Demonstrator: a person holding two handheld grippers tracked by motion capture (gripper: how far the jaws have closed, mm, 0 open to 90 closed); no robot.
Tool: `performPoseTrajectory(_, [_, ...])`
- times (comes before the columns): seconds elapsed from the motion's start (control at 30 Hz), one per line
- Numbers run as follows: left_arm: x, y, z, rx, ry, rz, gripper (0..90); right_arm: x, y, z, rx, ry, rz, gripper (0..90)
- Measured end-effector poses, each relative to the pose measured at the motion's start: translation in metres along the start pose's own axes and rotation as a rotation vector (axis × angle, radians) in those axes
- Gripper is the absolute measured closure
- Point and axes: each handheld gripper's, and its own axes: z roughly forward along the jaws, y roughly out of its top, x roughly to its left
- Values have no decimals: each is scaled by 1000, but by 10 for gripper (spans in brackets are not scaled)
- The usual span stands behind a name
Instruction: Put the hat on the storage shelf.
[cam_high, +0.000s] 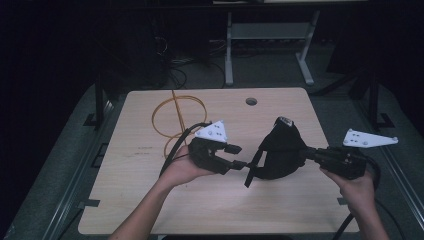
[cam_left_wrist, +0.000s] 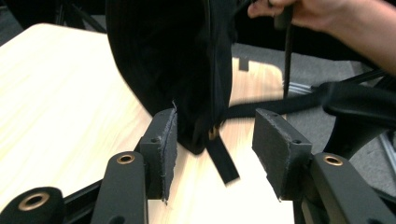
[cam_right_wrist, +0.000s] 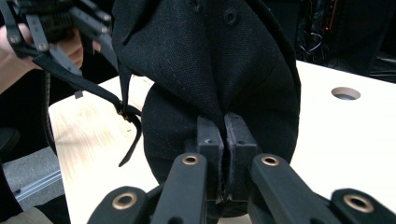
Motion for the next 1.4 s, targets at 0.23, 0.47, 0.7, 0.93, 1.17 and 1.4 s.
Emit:
performPoseTrajectory(0.23, [-3,-17,-2,15,22,1,477,-6,6,-2,2,-5,15,866])
performPoseTrajectory(0.47, [-6,-34,2,46,39,1,460,-9,16,-4,-1,-7,14,866])
performPoseTrajectory(0.7, [-8,-50,3,50,53,-4,440,-9,30,-3,12,-17,-1,866])
performPoseTrajectory(0.93, [-11,-68,5,77,76,-4,425,-9,44,-1,15,-18,-12,866])
performPoseTrajectory(1.17, [-11,-80,8,87,90,5,413,-6,59,4,14,-16,-19,866])
performPoseTrajectory(1.4, [-11,-88,17,123,104,1,407,-3,75,13,16,-17,-35,865])
